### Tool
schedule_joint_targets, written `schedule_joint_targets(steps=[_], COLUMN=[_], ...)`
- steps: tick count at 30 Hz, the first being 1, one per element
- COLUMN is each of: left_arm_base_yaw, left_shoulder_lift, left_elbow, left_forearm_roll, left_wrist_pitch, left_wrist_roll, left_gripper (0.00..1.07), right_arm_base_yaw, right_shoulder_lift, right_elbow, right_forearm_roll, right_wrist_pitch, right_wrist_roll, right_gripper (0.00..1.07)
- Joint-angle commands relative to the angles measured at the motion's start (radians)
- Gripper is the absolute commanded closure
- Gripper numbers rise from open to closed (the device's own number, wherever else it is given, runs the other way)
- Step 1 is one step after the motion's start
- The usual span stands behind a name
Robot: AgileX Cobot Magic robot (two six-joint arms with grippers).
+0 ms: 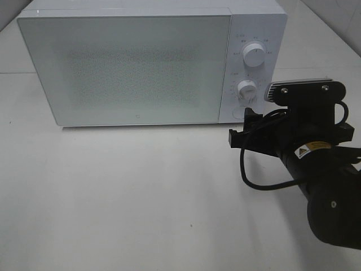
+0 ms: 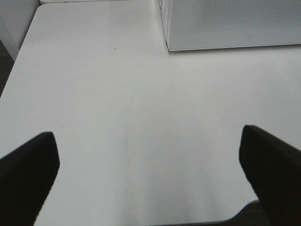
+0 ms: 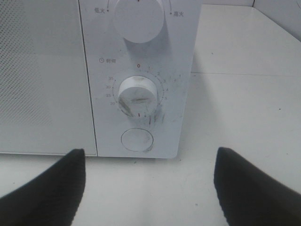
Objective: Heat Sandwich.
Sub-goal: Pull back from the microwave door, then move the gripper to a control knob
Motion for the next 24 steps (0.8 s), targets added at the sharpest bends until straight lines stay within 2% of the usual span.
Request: schedule_joint_targets(steps=[1, 13, 24], left_arm_base_yaw=[0.001, 0.001, 0.001], left_shoulder_lift=[-0.014, -0.014, -0.014], left_elbow=[-0.001, -0.001, -0.001], left_forearm_roll=[-0.009, -0.009, -0.009], left_wrist_pitch=[-0.015, -0.015, -0.015], left_wrist_roll=[-0.003, -0.003, -0.003], left_gripper=[0.07, 0.07, 0.07], right_arm_base_yaw=[-0.035, -0.141, -0.201], right_shoulder_lift=[0.022, 0.124, 0.216], right_elbow=[-0.036, -0.175, -0.293], right_forearm_roll=[-0.049, -0.180, -0.208], right_wrist_pitch=[-0.003, 0.067, 0.108], right_wrist_roll=[0.012, 0.012, 0.012], right_gripper=[0.34, 0.34, 0.34])
